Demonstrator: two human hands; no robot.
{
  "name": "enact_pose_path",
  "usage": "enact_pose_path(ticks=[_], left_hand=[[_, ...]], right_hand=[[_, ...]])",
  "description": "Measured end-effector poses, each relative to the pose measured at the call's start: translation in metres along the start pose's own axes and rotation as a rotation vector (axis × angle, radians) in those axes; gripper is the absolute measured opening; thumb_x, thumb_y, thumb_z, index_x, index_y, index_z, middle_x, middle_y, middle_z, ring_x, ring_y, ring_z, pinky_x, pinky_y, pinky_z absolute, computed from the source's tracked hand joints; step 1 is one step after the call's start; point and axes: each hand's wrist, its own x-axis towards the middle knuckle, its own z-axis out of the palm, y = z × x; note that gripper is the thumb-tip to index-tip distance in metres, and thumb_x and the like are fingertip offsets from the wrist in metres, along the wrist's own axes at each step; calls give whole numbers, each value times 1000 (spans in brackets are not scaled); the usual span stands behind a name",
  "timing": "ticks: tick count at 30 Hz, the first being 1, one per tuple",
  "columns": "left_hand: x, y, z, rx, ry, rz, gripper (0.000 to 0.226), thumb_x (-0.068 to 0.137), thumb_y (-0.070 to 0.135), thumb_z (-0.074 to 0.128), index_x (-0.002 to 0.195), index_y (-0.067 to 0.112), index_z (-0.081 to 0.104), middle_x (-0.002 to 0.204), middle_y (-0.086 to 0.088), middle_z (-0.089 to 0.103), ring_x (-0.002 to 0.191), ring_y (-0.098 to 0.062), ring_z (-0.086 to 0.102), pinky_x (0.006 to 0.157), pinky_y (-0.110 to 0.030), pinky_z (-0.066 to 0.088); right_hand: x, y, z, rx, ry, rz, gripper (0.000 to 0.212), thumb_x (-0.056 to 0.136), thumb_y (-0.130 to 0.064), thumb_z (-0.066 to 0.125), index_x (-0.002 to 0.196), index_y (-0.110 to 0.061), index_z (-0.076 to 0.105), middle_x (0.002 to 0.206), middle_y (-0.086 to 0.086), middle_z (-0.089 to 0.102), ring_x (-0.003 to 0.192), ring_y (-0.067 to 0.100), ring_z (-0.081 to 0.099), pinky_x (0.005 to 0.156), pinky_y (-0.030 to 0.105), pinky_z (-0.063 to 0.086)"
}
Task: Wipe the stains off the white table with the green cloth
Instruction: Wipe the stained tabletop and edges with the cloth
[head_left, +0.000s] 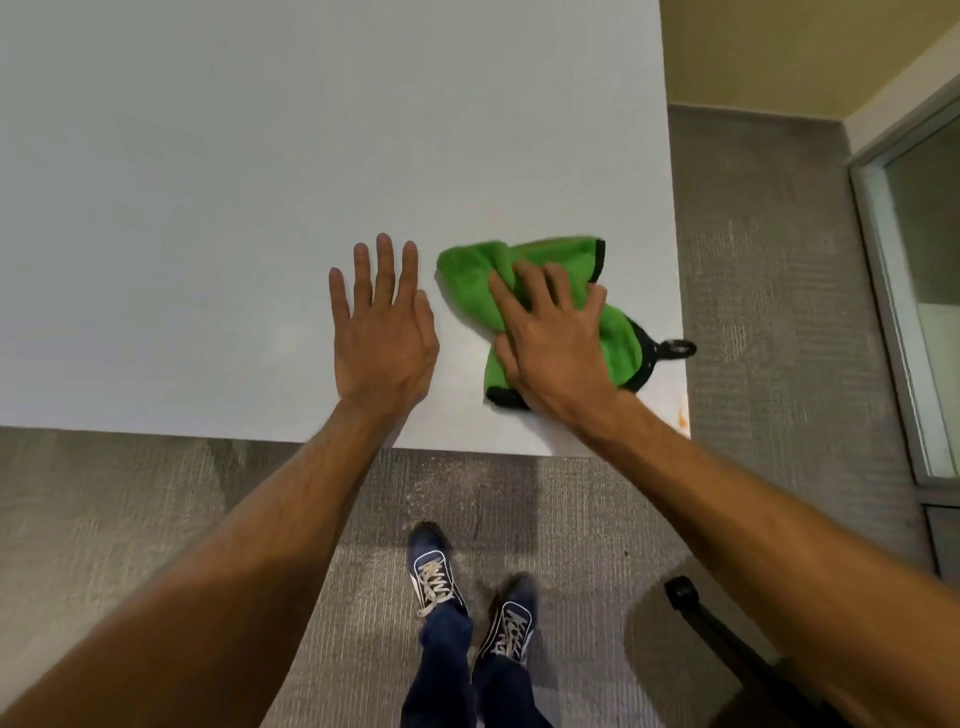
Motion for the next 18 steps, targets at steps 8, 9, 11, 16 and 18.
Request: enact_pose_path(ticks=[8,9,11,16,18], left_hand=[[2,-1,-1,20,-15,5,57,111,34,12,165,17,8,173,-9,6,161,-30,3,129,-54,7],[1,-1,-2,19,-15,-3,57,111,34,13,165,17,8,173,-8,7,161,-30,3,129,-54,8],[1,1,-4,16,-15,-11,57,111,34,15,165,18,10,173,-8,8,161,-29,4,129,-54,8],[2,3,-6,13,-16,-10,56,110,32,15,165,18,12,173,-8,10,161,-29,5,129,-53,6],[1,3,-7,12,-21,-14,56,110,32,15,165,18,12,173,-8,10,161,-28,5,130,-53,6]], right_hand=[[-7,22,5,-30,-30,-202,55,104,-60,27,149,-33,43,145,6,48,130,29,43,91,52,38],[6,24,6,-29,-26,-184,54,104,-60,27,148,-34,43,144,5,49,129,29,43,90,52,38],[35,27,6,-15,-10,-104,53,104,-59,27,148,-34,45,143,5,50,128,30,45,90,53,37],[66,18,8,-10,42,52,54,104,-57,26,147,-30,46,146,6,47,131,29,44,94,52,34],[46,9,8,5,53,53,55,104,-55,27,148,-27,44,147,8,47,132,29,44,94,52,34]])
